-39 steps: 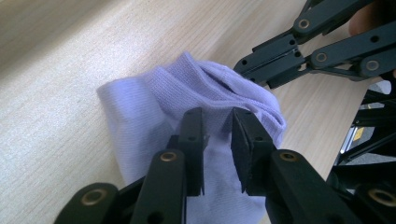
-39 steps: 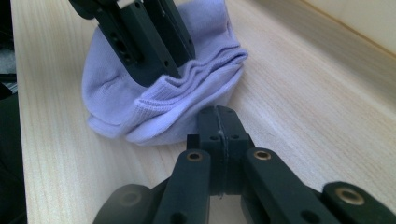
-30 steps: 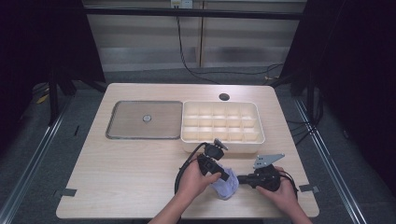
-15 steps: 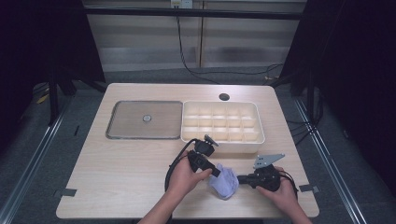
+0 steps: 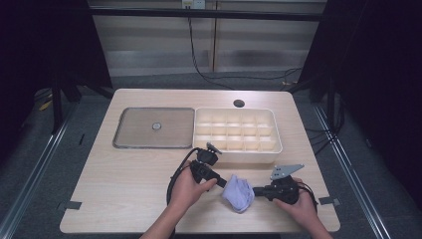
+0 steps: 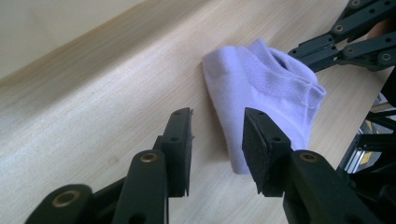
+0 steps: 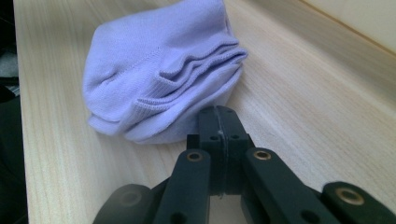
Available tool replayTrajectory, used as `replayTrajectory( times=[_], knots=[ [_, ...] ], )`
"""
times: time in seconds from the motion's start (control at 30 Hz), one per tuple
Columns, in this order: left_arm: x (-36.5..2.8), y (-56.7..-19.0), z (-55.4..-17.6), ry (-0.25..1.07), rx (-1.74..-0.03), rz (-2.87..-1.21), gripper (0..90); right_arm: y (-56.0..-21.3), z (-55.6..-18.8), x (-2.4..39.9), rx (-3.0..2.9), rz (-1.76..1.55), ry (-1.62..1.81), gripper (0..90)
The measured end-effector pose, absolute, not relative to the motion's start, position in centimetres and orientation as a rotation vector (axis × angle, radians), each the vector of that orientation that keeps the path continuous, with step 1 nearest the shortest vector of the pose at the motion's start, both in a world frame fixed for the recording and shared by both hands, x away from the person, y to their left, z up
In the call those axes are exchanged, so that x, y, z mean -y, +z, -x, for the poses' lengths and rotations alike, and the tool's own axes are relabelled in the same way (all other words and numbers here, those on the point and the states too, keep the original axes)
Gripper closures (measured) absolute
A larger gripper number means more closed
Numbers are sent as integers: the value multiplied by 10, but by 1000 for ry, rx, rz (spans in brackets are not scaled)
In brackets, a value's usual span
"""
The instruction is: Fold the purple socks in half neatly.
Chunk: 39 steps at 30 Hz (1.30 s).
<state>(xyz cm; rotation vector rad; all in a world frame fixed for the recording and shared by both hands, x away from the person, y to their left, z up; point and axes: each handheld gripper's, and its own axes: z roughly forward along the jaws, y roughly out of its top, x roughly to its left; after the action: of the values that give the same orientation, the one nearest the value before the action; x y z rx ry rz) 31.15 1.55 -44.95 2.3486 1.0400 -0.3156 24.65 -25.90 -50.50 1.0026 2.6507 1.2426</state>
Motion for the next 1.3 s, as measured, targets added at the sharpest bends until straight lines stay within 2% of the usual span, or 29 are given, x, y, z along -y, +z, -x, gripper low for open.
replayTrajectory(
  times=[0.73,1.3],
  knots=[
    [-12,-465,-305,-427,-1057,-2298,553,-506,-246,260,-2645,-1002,1252,900],
    [-2,-468,-302,-449,-1073,-2308,754,-505,-244,258,-2641,-981,1236,900]
  ],
)
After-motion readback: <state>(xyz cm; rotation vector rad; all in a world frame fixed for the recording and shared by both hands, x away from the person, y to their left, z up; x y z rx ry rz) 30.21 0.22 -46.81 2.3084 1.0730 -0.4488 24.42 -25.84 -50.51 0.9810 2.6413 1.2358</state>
